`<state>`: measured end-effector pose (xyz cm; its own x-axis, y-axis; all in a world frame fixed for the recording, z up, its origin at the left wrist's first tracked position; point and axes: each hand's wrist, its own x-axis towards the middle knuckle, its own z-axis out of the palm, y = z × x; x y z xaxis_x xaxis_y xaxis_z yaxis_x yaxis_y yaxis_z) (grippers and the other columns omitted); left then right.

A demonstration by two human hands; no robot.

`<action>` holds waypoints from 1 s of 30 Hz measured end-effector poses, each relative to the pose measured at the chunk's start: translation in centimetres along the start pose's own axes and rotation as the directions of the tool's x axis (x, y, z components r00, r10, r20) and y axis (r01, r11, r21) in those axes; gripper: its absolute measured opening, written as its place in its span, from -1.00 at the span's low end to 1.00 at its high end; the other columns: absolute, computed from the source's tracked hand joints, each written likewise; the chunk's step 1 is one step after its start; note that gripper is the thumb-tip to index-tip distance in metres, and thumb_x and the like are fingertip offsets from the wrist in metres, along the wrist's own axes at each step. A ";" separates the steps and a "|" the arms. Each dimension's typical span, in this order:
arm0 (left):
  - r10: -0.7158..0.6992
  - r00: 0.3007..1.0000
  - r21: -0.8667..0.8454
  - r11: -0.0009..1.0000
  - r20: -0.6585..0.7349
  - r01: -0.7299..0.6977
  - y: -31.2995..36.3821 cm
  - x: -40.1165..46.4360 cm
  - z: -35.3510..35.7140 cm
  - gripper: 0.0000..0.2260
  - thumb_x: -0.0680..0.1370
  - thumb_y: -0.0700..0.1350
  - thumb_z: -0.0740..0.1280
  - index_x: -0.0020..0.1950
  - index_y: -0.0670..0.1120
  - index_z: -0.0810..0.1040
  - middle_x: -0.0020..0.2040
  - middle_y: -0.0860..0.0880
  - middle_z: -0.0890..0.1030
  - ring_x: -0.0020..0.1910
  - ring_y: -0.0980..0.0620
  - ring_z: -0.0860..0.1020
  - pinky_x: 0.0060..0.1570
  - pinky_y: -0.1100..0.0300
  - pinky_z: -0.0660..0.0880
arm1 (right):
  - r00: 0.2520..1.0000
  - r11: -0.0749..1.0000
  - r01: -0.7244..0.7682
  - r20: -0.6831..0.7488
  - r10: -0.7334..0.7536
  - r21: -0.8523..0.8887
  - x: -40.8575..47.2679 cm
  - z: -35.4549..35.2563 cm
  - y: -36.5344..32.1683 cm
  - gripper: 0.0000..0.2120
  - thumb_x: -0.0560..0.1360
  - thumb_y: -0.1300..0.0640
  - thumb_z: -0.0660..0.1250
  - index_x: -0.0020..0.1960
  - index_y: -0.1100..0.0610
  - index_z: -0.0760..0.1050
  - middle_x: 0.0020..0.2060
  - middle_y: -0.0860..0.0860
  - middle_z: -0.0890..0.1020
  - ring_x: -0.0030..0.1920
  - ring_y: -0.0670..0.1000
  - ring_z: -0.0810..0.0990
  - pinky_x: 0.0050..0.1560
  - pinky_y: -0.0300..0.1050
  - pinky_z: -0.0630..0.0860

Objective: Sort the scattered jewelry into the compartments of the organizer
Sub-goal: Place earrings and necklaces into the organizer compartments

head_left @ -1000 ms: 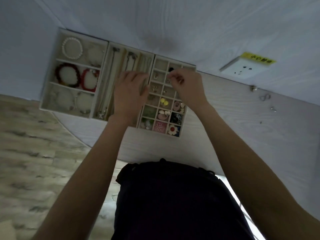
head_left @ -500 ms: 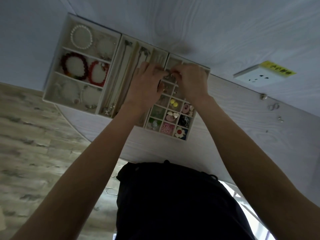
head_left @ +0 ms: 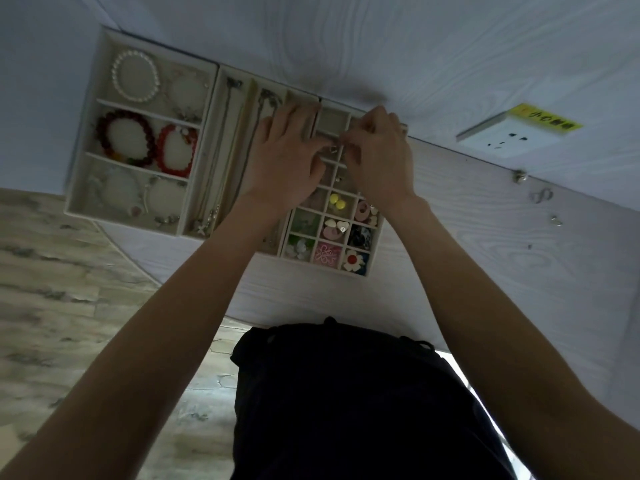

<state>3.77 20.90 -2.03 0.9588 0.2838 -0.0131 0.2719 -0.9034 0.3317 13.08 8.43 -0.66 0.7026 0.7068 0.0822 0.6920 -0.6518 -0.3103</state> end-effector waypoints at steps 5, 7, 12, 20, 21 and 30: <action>0.057 0.997 0.084 0.995 0.055 -0.062 0.0 -0.1 0.2 -0.60 0.47 0.04 0.07 0.15 0.07 0.61 0.48 -0.02 0.28 0.45 -0.17 0.17 0.36 -0.16 0.06 | 0.999 0.997 0.031 0.035 -0.029 -0.064 -0.1 0.4 0.0 -0.82 0.41 0.20 0.27 -0.10 0.18 0.63 -0.13 0.17 0.51 -0.09 0.17 0.50 -0.27 -0.15 0.31; 0.063 0.997 0.087 0.994 0.042 -0.067 -0.2 -0.3 0.4 -0.62 0.48 0.03 0.09 0.12 0.05 0.63 0.48 -0.01 0.28 0.45 -0.18 0.18 0.36 -0.19 0.06 | 0.998 0.996 0.035 0.050 -0.031 -0.082 0.1 0.4 0.0 -0.81 0.44 0.15 0.26 -0.12 0.19 0.63 -0.13 0.17 0.52 -0.09 0.18 0.50 -0.29 -0.12 0.35; 0.098 0.995 0.102 0.990 -0.013 -0.096 -0.1 -0.7 0.5 -0.74 0.48 -0.03 0.21 0.01 0.00 0.66 0.45 -0.05 0.33 0.43 -0.20 0.24 0.34 -0.22 0.10 | 0.989 0.979 0.069 0.140 -0.042 -0.192 1.1 0.4 -0.5 -0.76 0.48 0.09 0.26 -0.12 0.21 0.64 -0.07 0.18 0.52 -0.01 0.20 0.48 -0.26 -0.07 0.34; 0.101 0.994 0.097 0.990 0.048 -0.105 -0.4 -0.4 0.1 -0.75 0.48 -0.01 0.24 0.07 0.11 0.64 0.50 -0.03 0.23 0.47 -0.17 0.14 0.36 -0.20 0.03 | 0.952 0.955 0.052 0.303 0.040 -0.291 2.7 1.3 -0.7 -0.76 0.55 0.12 0.17 0.00 0.20 0.58 -0.05 0.15 0.61 -0.04 0.19 0.59 -0.24 -0.09 0.36; 0.105 0.993 0.097 0.989 0.046 -0.109 -0.5 -0.4 0.0 -0.75 0.48 -0.01 0.24 0.08 0.11 0.64 0.50 -0.03 0.22 0.47 -0.17 0.13 0.36 -0.21 0.03 | 0.949 0.960 0.064 0.314 0.025 -0.272 2.8 1.4 -0.7 -0.75 0.55 0.13 0.16 0.01 0.20 0.58 -0.04 0.14 0.61 -0.04 0.18 0.59 -0.22 -0.09 0.38; 0.072 0.997 0.098 0.992 0.041 -0.076 -0.4 -0.5 0.2 -0.76 0.49 -0.02 0.23 0.06 0.10 0.64 0.50 -0.04 0.23 0.47 -0.20 0.13 0.35 -0.23 0.01 | 0.999 1.000 -0.013 0.052 0.015 -0.027 1.2 0.8 -0.4 -0.81 0.44 0.25 0.27 0.05 0.22 0.51 -0.09 0.15 0.58 -0.29 0.18 0.58 -0.38 -0.16 0.30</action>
<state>3.23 21.07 -2.39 0.9785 0.2041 -0.0280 0.2049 -0.9495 0.2376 13.51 9.81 -1.20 0.7033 0.7104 0.0282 0.6868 -0.6685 -0.2853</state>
